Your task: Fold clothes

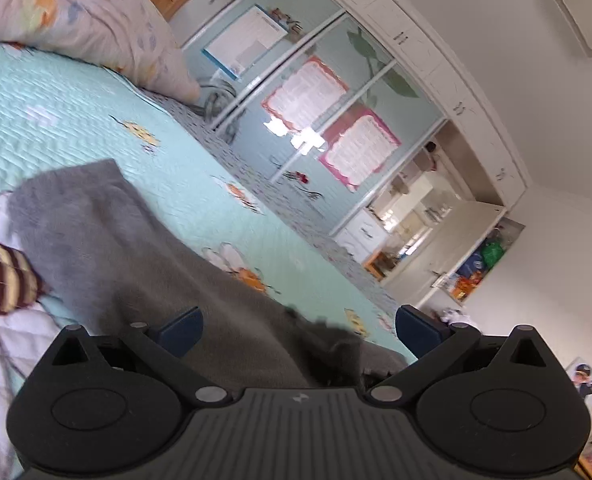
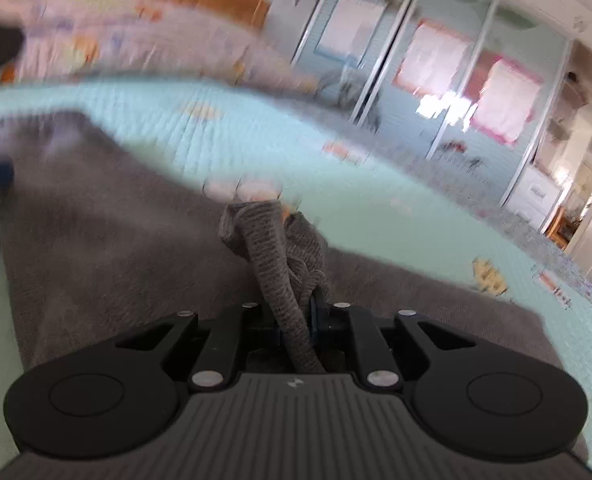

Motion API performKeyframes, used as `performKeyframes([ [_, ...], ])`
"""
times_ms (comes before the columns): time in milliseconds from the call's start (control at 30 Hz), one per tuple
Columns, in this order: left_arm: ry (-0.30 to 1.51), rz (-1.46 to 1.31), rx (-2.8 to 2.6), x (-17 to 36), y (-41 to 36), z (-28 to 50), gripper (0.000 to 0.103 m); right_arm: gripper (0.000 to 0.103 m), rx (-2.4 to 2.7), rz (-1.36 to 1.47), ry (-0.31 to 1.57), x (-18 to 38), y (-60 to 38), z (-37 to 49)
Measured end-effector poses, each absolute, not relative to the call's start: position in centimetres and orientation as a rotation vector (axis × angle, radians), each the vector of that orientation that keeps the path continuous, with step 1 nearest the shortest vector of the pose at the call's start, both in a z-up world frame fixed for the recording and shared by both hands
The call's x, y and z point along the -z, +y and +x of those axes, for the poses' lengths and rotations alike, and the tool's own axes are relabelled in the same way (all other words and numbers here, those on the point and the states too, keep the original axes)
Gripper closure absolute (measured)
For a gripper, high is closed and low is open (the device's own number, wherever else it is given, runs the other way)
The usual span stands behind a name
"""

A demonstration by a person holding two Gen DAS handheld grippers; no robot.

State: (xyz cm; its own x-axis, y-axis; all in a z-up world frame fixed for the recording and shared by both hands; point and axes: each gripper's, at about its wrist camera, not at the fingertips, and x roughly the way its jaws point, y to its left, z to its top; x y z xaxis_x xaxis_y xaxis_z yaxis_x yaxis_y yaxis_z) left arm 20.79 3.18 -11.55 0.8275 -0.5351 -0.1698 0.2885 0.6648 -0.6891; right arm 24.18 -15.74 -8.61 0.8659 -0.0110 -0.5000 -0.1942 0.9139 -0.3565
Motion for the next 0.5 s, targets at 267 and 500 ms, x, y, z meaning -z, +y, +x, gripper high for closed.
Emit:
performKeyframes([
  [267, 0.403, -0.703, 0.441, 12.3, 4.0, 21.0, 0.001, 0.037, -0.094, -0.451, 0.451, 6.8, -14.8, 21.9],
  [500, 0.401, -0.726, 0.448, 12.6, 4.7, 20.7, 0.001, 0.026, -0.207, -0.301, 0.328, 3.8, -15.9, 17.8],
])
